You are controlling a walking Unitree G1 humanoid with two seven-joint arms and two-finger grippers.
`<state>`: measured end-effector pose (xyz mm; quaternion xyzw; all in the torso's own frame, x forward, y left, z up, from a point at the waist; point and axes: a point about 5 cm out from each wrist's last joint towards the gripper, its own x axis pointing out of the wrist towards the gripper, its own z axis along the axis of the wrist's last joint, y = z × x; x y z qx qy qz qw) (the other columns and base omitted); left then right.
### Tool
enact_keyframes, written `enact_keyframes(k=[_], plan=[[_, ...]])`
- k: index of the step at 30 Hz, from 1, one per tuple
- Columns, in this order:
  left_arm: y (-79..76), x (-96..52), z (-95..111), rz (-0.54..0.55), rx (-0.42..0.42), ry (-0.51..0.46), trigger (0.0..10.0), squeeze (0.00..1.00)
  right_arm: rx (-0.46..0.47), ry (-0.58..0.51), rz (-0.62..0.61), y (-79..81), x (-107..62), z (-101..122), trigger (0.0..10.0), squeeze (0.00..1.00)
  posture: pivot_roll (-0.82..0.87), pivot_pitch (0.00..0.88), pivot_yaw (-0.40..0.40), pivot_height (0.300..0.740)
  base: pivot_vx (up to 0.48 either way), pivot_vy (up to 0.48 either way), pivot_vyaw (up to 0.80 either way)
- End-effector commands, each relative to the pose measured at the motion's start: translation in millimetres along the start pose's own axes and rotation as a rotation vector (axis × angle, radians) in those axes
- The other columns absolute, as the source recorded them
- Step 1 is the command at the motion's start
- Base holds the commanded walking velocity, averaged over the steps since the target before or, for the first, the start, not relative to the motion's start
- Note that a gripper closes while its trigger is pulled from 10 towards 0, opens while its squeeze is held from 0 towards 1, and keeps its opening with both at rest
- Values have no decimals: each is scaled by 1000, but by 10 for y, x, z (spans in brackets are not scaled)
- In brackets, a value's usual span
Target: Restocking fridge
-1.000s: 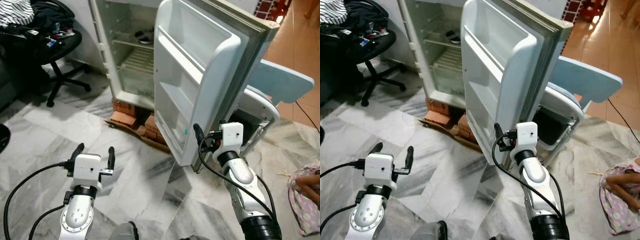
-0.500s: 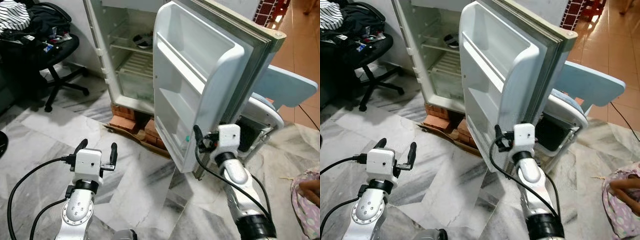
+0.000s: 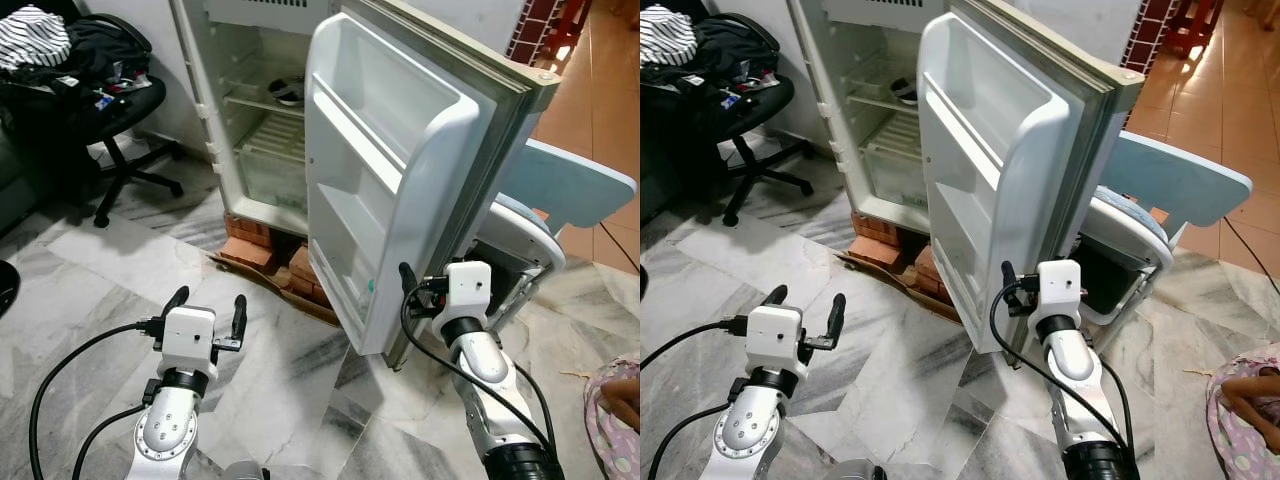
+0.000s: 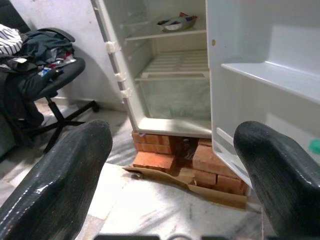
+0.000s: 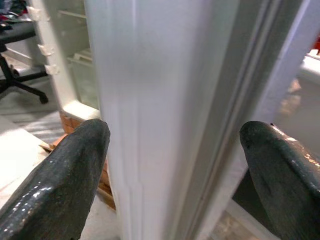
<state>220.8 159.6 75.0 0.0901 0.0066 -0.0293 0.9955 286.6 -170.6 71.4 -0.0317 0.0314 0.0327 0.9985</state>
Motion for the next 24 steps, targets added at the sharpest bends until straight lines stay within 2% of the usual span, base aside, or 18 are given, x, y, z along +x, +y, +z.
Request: enact_keyframes(k=[1, 4, 8, 11, 14, 15, 17, 18, 24], plan=[[5, -33, -23, -14, 17, 20, 10000, 0, -19, 4, -10, -31, 29, 33, 10000, 0, 19, 103, 5, 740, 0, 0, 0], [-2, -104, -67, -19, 26, 42, 10000, 0, -57, 43, -17, 7, 59, -8, 10000, 0, 24, 102, 1, 740, 0, 0, 0], [-4, -125, -76, -21, 31, 49, 10000, 0, -84, 84, -43, 5, 81, -64, 10000, 0, 42, 106, -1, 740, 0, 0, 0], [-9, -119, -73, -24, 35, 51, 10000, 0, -60, 106, -79, -16, 156, -70, 10000, 0, 42, 106, -1, 740, 0, 0, 0], [-8, -103, -58, -25, 38, 47, 10000, 0, -43, 91, -93, -13, 244, -5, 10000, 0, 44, 105, 8, 740, 0, 0, 0], [-15, -75, -32, -33, 46, 38, 10000, 0, -30, 61, -117, -29, 381, 120, 10000, 0, 47, 105, 16, 740, 0, 0, 0], [-20, -64, -22, -36, 49, 34, 10000, 0, -26, 49, -128, -38, 439, 179, 10000, 0, 47, 105, 16, 740, 0, 0, 0], [-21, -56, -19, -36, 50, 33, 10000, 0, -6, 32, -154, -68, 532, 278, 10000, 0, 50, 103, 19, 740, 0, 0, 0], [-37, -68, -18, -38, 50, 36, 10000, 0, 6, 14, -166, -75, 671, 415, 10000, 0, 59, 112, 14, 740, 0, 0, 0]])
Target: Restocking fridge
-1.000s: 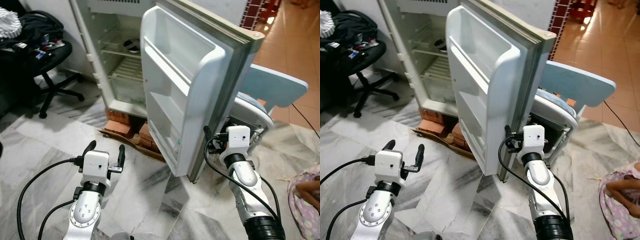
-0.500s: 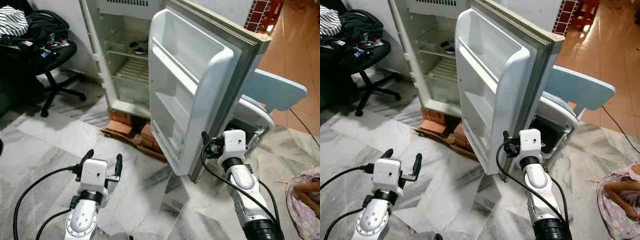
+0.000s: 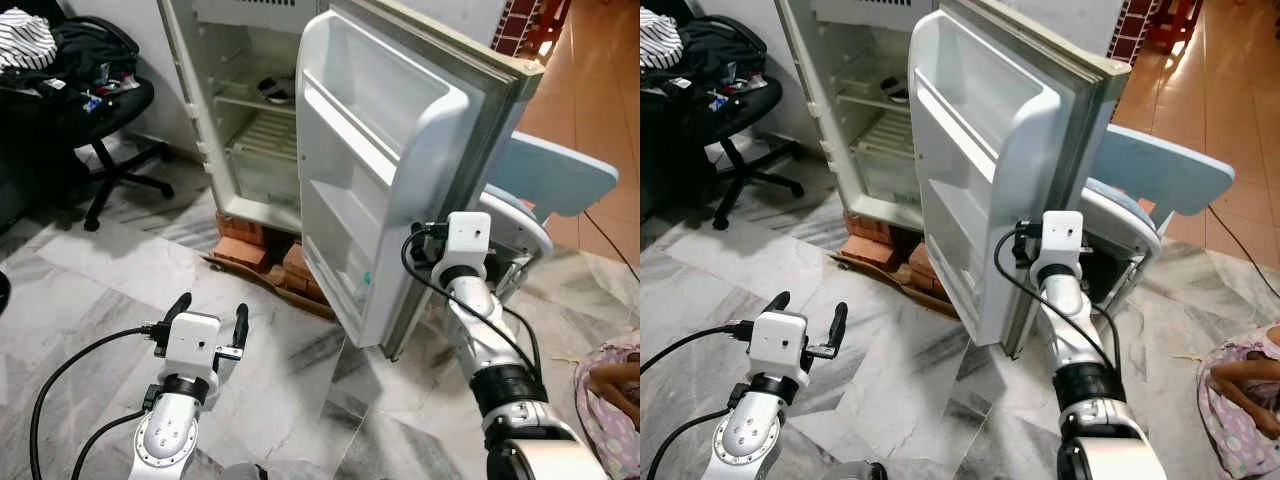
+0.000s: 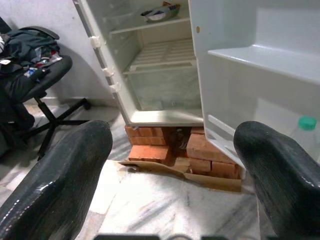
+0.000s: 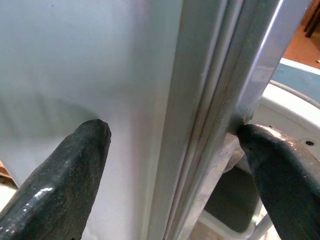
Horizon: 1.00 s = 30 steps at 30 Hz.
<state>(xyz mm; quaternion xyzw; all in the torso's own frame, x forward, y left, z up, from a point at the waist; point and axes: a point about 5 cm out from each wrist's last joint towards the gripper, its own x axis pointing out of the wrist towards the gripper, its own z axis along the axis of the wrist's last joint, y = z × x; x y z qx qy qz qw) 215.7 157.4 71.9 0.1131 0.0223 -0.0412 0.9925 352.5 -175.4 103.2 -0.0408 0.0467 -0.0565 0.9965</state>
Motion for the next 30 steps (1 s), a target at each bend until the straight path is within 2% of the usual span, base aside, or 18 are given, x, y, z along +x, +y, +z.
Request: enact_keyframes(k=[1, 2, 5, 6, 7, 8, 9, 10, 12, 15, 19, 20, 23, 26, 27, 28, 29, 30], plan=[[-9, -21, 10, -11, 4, 5, 10000, 0, 34, -22, 15, 50, 42, 72, 10000, 0, 59, 112, 14, 740, 0, 0, 0], [-7, -29, 7, -7, 4, 8, 10000, 0, 85, -34, 44, 86, 58, 110, 10000, 0, 59, 112, 14, 740, 0, 0, 0], [-3, -45, 1, -3, 4, 12, 10000, 0, 148, -61, 116, 164, 64, 173, 10000, 0, 64, 117, 9, 740, 0, 0, 0], [-5, -52, -3, -4, 4, 14, 10000, 0, 267, -94, 237, 304, 44, 261, 10000, 0, 63, 118, 9, 740, 0, 0, 0], [-5, -52, -3, -4, 4, 14, 10000, 0, 267, -94, 237, 304, 44, 261, 10000, 0, 63, 118, 9, 740, 0, 0, 0], [-8, -56, -6, -6, 4, 15, 10000, 0, 352, -130, 356, 438, 0, 349, 10000, 0, 60, 119, 11, 740, 0, 0, 0], [-13, -55, -6, -10, 5, 15, 10000, 0, 483, -144, 537, 616, -106, 458, 10000, 0, 57, 120, 13, 740, 0, 0, 0], [-13, -55, -6, -10, 5, 15, 10000, 0, 483, -144, 537, 616, -106, 458, 10000, 0, 57, 120, 13, 740, 0, 0, 0], [-18, -46, -3, -13, 5, 15, 10000, 0, 566, -186, 773, 790, -331, 604, 10000, 0, 52, 120, 15, 740, 0, 0, 0], [-19, -39, 1, -15, 5, 15, 10000, 0, 610, -177, 928, 853, -516, 613, 10000, 0, 51, 121, 16, 740, 0, 0, 0], [-21, -37, 3, -18, 5, 14, 10000, 0, 566, -117, 1013, 840, -644, 436, 10000, 0, 51, 121, 16, 740, 0, 0, 0], [-21, -37, 2, -19, 6, 14, 10000, 0, 580, -77, 1032, 811, -684, 383, 10000, 0, 51, 121, 16, 740, 0, 0, 0], [-19, -38, -2, -17, 4, 17, 10000, 0, 496, -23, 1069, 743, -769, 228, 10000, 0, 51, 121, 16, 740, 0, 0, 0], [-18, -41, -12, -8, -8, 28, 10000, 0, 420, 22, 1045, 688, -787, 116, 10000, 0, 51, 121, 16, 740, 0, 0, 0], [-2, -37, -24, 19, -39, 43, 10000, 0, 344, 23, 1011, 658, -782, 48, 10000, 0, 51, 121, 16, 740, 0, 0, 0], [34, -24, -38, 66, -97, 73, 10000, 0, 326, 40, 916, 616, -735, -16, 10000, 0, 48, 121, 14, 740, 0, 0, 0], [46, -19, -35, 78, -114, 76, 10000, 0, 333, 46, 879, 599, -715, -33, 10000, 0, 48, 121, 14, 740, 0, 0, 0], [67, -13, -5, 86, -85, 50, 10000, 0, 353, 26, 820, 560, -691, -17, 10000, 0, 47, 120, 11, 740, 0, 0, 0]])
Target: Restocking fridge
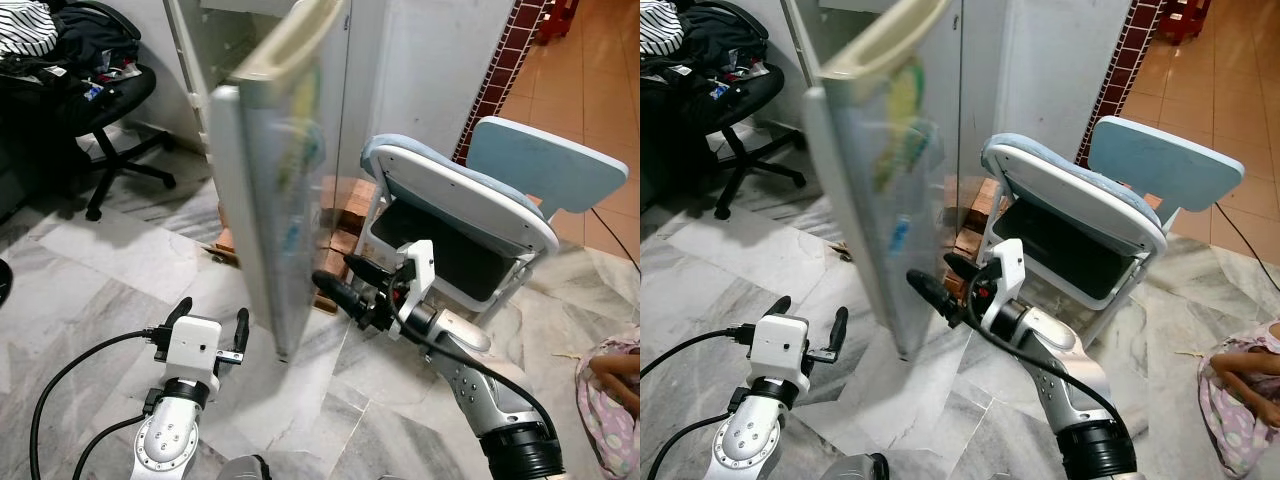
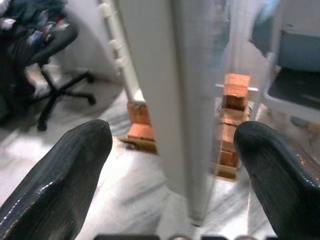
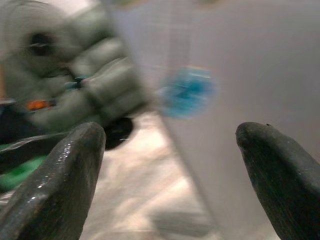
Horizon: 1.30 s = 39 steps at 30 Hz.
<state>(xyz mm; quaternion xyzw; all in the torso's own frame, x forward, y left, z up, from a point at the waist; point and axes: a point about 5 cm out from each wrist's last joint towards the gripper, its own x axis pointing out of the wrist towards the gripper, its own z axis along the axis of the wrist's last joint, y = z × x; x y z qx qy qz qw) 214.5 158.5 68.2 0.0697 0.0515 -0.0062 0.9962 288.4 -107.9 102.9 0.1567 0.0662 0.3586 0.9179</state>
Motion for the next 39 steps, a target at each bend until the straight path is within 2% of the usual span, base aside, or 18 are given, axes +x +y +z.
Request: enact_keyframes(k=[1, 5, 10, 17, 23, 28, 30, 33, 35, 39], plan=[[69, 1, 54, 27, 22, -28, 10000, 0, -23, -37, -88, -69, -26, 37, 10000, 0, 47, 120, 11, 740, 0, 0, 0], [127, 19, 82, 75, 28, -38, 10000, 0, -100, -86, -231, -167, -59, 87, 10000, 0, 47, 120, 11, 740, 0, 0, 0], [168, 91, 125, 73, 58, -52, 10000, 0, -189, -124, -416, -228, -84, 117, 10000, 0, 37, 119, 7, 740, 0, 73, 0], [286, 143, 163, 112, 75, -66, 10000, 0, -201, -125, -538, -278, -107, 88, 10000, 0, 21, 125, 32, 740, 0, 473, -196], [271, 184, 205, 79, 97, -85, 10000, 0, -227, -142, -543, -279, -66, 124, 10000, 0, 17, 119, 31, 740, 0, 480, -800], [314, 185, 190, 102, 87, -81, 10000, 0, -219, -161, -571, -284, -51, 143, 10000, 0, 18, 126, 31, 740, 0, 480, -593], [321, 164, 171, 115, 81, -76, 10000, 0, -219, -144, -586, -296, -72, 91, 10000, 0, 16, 128, 37, 740, 0, 480, 0], [388, 127, 179, 190, 100, -94, 10000, 0, -226, -128, -605, -308, -115, 41, 10000, 0, 15, 122, 43, 740, 0, 480, 0], [403, 137, 189, 192, 70, -87, 10000, 0, -230, -132, -615, -325, -139, 51, 10000, 0, 20, 123, 46, 740, 0, 480, 0], [437, 187, 240, 190, 76, -114, 10000, 0, -235, -115, -648, -390, -192, 40, 10000, 0, 11, 127, 36, 740, 0, 480, -600]])
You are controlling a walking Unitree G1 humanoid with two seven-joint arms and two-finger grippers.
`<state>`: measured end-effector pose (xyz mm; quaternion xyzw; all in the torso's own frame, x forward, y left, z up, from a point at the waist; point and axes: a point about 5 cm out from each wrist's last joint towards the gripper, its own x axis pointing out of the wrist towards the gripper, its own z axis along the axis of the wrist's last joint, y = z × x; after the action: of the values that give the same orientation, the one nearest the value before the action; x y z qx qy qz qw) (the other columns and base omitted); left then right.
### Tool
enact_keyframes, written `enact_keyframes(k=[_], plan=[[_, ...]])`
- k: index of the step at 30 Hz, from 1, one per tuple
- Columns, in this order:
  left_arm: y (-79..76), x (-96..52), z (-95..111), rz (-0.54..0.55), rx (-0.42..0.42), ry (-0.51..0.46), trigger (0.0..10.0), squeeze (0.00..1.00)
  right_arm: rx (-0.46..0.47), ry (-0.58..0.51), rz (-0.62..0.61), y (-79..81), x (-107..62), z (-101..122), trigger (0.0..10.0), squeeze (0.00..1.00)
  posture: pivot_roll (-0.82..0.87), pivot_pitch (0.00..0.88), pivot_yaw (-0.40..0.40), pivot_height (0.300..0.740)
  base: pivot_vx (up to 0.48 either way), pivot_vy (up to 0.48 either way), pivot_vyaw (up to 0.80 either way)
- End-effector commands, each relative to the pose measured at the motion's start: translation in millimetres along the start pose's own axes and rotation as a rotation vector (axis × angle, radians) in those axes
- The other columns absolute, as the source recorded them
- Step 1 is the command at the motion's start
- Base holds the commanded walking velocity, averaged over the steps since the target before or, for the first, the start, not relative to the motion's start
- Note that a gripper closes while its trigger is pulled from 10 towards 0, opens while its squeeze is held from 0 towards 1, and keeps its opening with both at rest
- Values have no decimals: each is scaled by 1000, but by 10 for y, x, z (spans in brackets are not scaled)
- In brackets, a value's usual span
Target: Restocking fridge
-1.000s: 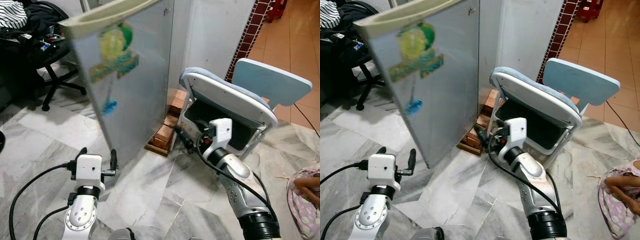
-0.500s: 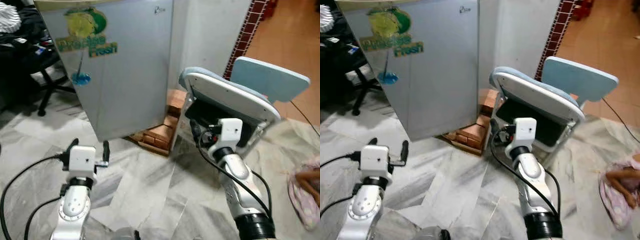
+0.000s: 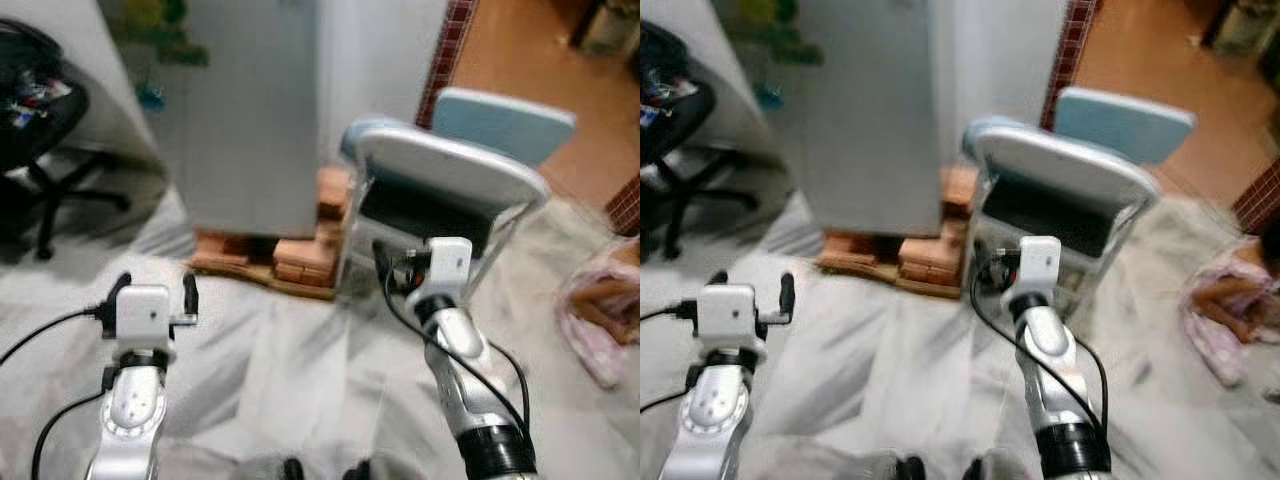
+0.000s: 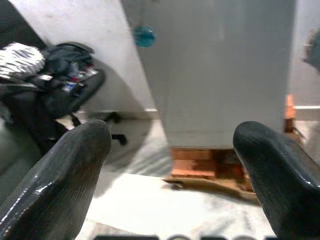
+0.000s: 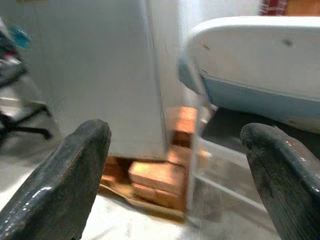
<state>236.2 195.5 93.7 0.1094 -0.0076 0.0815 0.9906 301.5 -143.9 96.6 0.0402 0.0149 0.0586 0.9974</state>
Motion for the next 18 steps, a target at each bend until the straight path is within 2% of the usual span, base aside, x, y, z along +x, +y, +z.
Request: enact_keyframes(k=[1, 8, 11, 17, 18], plan=[[32, 7, 16, 3, 3, -9, 10000, 0, 2, 7, -29, -50, -19, -24, 10000, 0, 11, 127, 36, 740, 0, 480, -800], [44, -19, 14, 9, -5, -11, 10000, 0, -4, -10, -37, -102, -79, -6, 10000, 0, 0, 113, 35, 740, 0, 480, -721], [59, -48, -27, 9, -2, 1, 10000, 0, -18, -10, -42, -143, -125, -13, 10000, 0, -8, 105, 38, 740, 0, 480, 0], [90, -133, -125, 0, 10, 22, 10000, 0, -51, 5, -99, -346, -278, -64, 10000, 0, -29, 81, 50, 740, 0, 480, 0], [99, -164, -163, 1, 21, 29, 10000, 0, -67, 7, -132, -462, -341, -63, 10000, 0, -32, 73, 52, 740, 0, 0, 0]])
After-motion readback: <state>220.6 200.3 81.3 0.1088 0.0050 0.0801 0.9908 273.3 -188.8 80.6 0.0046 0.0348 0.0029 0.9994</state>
